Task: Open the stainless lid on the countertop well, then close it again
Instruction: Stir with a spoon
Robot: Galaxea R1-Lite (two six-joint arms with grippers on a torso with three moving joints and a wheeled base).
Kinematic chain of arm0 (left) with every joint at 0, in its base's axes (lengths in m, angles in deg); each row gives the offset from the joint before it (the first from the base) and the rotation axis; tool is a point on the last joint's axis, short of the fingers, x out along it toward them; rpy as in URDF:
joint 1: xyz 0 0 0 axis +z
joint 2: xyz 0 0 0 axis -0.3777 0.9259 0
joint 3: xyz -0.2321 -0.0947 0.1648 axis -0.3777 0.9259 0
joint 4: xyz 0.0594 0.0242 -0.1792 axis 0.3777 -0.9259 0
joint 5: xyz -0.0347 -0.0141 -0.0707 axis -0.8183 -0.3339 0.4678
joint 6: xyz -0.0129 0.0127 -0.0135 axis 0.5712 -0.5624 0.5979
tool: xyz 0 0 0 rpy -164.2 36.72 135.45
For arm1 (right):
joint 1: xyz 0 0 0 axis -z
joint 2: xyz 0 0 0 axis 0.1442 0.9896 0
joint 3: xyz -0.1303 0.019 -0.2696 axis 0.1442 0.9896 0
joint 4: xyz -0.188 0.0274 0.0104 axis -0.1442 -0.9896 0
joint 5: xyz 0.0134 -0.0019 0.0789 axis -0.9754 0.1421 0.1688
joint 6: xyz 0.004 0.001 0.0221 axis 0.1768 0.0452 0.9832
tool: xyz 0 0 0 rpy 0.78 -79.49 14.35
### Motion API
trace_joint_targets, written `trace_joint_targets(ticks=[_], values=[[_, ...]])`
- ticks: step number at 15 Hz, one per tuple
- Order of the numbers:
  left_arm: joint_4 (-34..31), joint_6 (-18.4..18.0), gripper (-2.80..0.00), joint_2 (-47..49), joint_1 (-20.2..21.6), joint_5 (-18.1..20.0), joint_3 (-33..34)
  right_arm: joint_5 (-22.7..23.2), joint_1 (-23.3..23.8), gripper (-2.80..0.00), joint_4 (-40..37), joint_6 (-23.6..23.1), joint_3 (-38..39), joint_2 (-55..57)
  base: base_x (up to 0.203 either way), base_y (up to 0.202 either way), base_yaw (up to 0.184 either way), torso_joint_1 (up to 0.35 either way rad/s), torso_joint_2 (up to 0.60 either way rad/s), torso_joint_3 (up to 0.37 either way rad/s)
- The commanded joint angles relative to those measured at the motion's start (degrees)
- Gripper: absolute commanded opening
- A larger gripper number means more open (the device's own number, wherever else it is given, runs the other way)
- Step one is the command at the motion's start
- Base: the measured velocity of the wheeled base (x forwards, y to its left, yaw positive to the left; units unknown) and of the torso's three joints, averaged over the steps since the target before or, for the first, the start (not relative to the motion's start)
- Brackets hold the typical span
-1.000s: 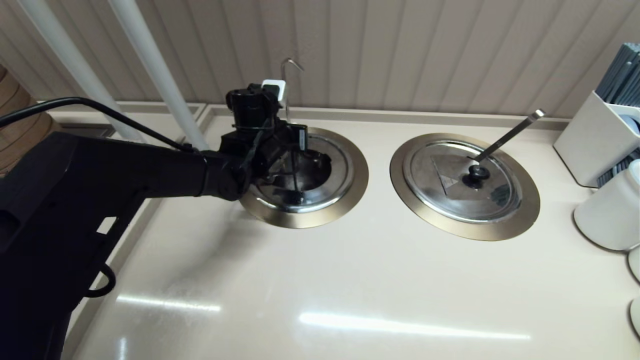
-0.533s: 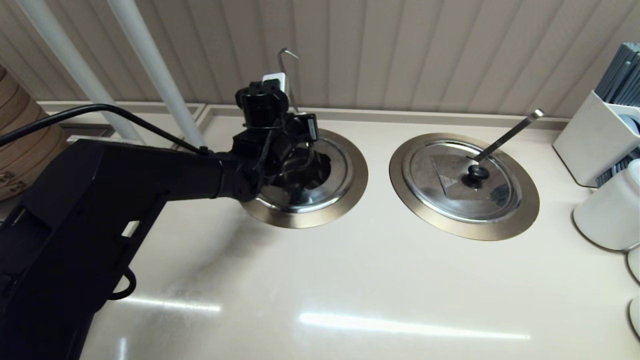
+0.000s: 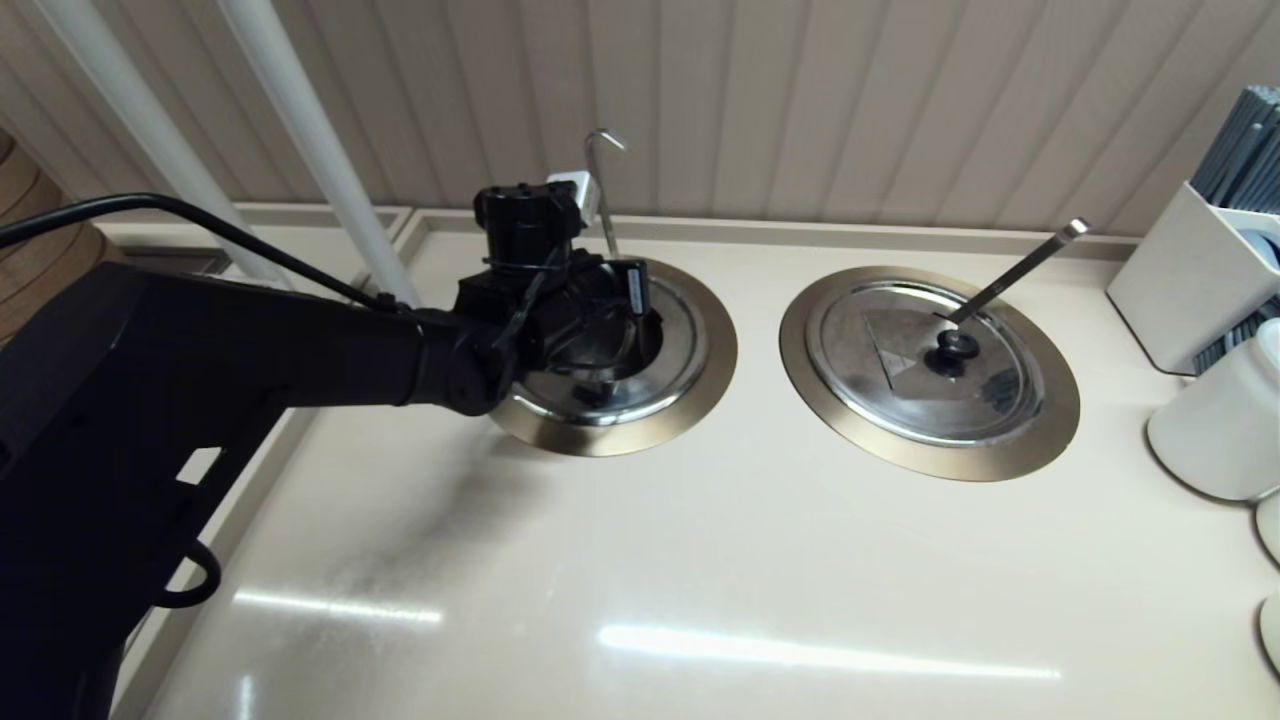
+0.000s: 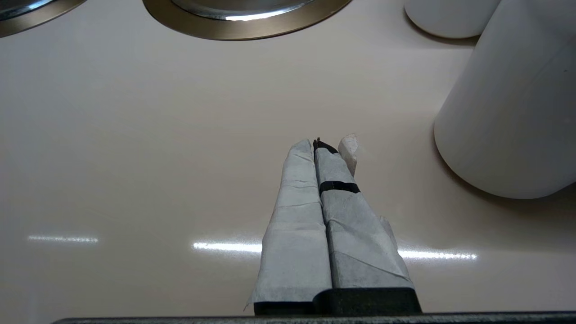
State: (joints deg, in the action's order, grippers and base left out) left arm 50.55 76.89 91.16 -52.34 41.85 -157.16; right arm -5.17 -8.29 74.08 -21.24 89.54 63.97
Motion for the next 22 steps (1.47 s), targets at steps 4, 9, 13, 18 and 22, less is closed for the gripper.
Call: trace_joint_targets(ticks=[4,9,13,18,22], values=[[-0.05,-7.04,-2.80,1.61,2.09,-6.38,-2.67,0.00,0.00,-2.80,0.03,0.00,0.26,0.00,0.000,0.000,0.000,0.000,0.00,0.000],[1.31,-6.62,-2.80,5.61,2.36,-10.13,-8.72,0.00,0.00,-2.80,0.03,0.00,0.26,0.00,0.000,0.000,0.000,0.000,0.00,0.000],[1.73,0.10,-2.80,6.21,0.95,-9.91,-9.98,0.00,0.00,-2.80,0.03,0.00,0.26,0.00,0.000,0.000,0.000,0.000,0.00,0.000],[1.77,2.08,-2.80,1.89,-0.38,-2.95,-3.47,0.00,0.00,-2.80,0.03,0.00,0.26,0.00,0.000,0.000,0.000,0.000,0.00,0.000],[-0.53,-3.54,-2.80,0.93,1.11,-1.98,-2.02,0.00,0.00,-2.80,-0.01,0.00,0.26,0.00,0.000,0.000,0.000,0.000,0.00,0.000]])
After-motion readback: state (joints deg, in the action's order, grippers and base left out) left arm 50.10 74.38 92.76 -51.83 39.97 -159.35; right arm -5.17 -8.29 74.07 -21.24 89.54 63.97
